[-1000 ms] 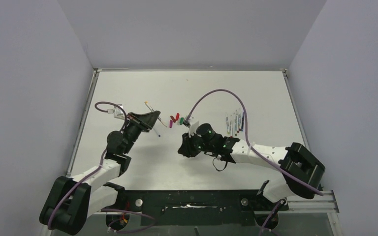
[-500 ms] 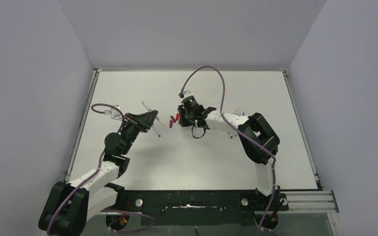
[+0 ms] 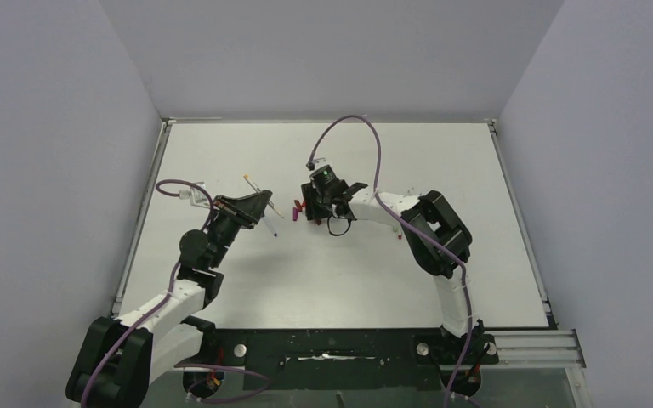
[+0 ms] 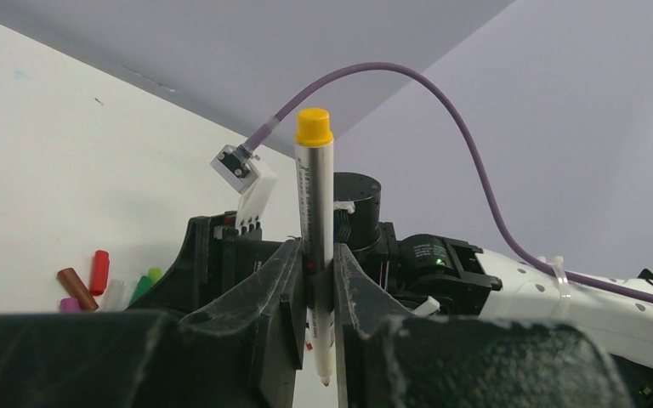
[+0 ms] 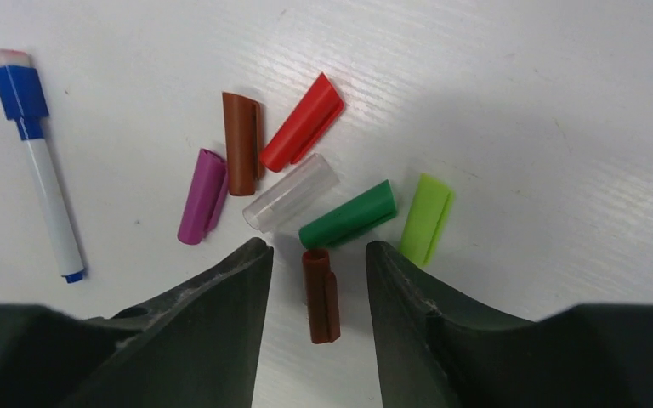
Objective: Open the pen caps
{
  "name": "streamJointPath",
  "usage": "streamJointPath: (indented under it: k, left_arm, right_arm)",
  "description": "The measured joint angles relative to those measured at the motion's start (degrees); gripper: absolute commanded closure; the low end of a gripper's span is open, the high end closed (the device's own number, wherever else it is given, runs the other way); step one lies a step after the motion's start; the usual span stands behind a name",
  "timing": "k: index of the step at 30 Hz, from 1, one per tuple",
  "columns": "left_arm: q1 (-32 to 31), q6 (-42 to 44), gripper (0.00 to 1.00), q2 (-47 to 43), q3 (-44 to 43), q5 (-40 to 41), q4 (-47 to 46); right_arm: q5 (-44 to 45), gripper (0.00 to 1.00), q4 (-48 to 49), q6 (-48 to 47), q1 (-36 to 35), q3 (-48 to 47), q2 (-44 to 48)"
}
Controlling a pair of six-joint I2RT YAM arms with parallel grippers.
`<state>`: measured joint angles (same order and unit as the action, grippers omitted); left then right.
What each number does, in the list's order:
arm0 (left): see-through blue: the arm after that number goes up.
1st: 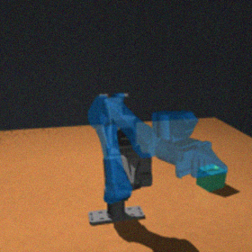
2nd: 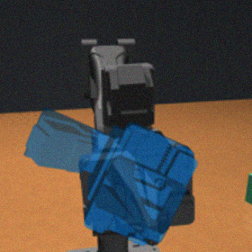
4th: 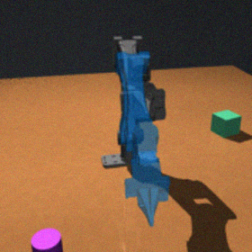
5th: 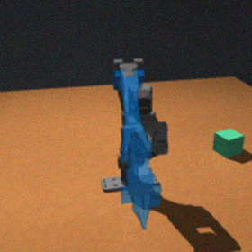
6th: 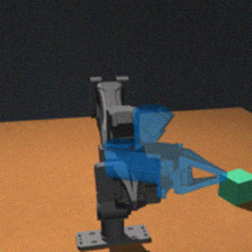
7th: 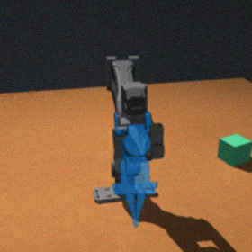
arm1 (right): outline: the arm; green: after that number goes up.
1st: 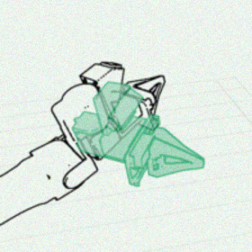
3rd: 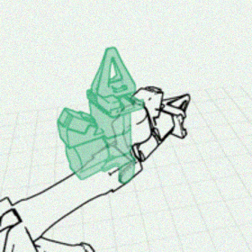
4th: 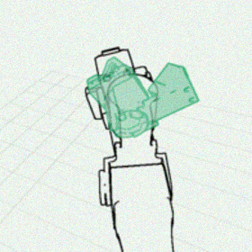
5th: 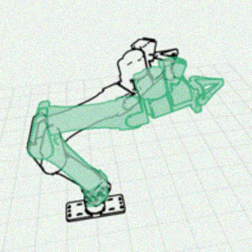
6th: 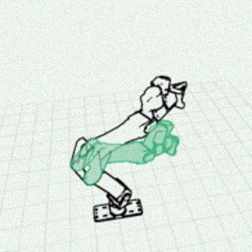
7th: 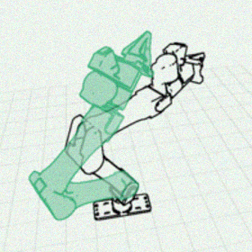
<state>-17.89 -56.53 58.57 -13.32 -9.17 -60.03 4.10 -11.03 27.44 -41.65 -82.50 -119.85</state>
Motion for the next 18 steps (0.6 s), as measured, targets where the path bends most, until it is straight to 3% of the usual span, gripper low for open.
streamJointPath:
  k: [4, 10, 18]
  left_arm:
    - [0.0, 0.0, 0.94, 0.3, 0.0, 0.0, 0.0]
    - [0.0, 0.3, 0.94, 2.2, -0.1, -0.1, 0.7]
    - [-3.7, 3.5, 0.94, 9.8, -8.5, -0.3, 8.7]
  right_arm:
    - [-0.6, 0.37, 1.3, 0.1, 0.0, 2.3, 1.0]
    - [-1.3, 0.29, 0.8, 0.0, 0.0, 9.3, 8.0]
    - [0.4, 0.16, -2.0, -1.5, 0.1, 19.7, 32.8]
